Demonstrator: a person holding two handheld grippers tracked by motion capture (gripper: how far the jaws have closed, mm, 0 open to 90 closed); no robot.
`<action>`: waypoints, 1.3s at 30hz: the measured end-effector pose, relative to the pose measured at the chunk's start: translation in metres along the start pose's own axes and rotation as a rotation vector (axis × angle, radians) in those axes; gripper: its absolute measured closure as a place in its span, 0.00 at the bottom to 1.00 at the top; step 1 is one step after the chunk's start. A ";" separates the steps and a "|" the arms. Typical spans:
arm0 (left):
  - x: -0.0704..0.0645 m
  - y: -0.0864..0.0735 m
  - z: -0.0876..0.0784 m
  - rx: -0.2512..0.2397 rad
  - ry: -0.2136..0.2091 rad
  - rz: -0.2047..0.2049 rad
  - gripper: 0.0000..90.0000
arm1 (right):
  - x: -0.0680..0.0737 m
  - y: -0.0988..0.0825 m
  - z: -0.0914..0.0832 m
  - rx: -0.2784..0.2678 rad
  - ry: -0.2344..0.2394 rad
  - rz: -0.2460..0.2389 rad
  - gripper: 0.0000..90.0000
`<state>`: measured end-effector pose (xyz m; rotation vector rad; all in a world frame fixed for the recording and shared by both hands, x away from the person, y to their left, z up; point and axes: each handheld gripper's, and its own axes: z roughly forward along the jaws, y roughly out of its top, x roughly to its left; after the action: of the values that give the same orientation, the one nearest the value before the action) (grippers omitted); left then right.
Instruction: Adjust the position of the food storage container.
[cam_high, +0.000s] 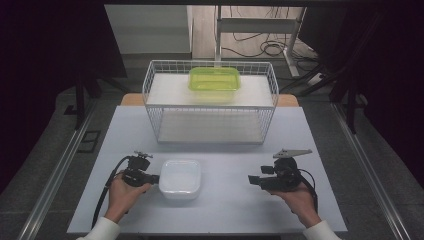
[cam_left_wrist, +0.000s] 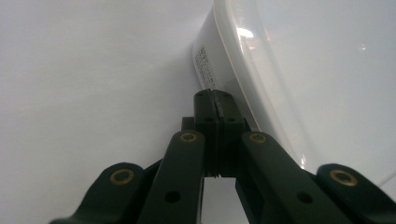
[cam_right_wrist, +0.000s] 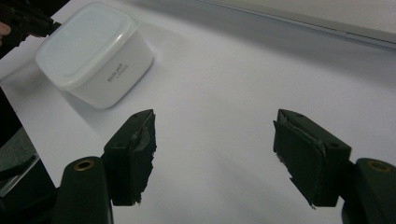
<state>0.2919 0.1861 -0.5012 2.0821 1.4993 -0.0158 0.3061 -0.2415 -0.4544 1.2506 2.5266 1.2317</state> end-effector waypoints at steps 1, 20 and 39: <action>-0.003 0.002 0.002 0.001 -0.006 0.004 0.99 | 0.000 0.000 0.000 0.001 0.000 0.000 0.33; -0.044 0.019 0.029 0.040 -0.067 0.088 0.99 | -0.002 -0.001 0.000 0.004 -0.003 0.005 0.33; -0.023 0.010 -0.013 -0.155 -0.102 0.013 0.85 | -0.005 -0.002 -0.004 -0.037 -0.003 0.037 0.26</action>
<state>0.2882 0.1702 -0.4782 1.9383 1.3820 -0.0007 0.3067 -0.2480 -0.4544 1.2957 2.4774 1.2778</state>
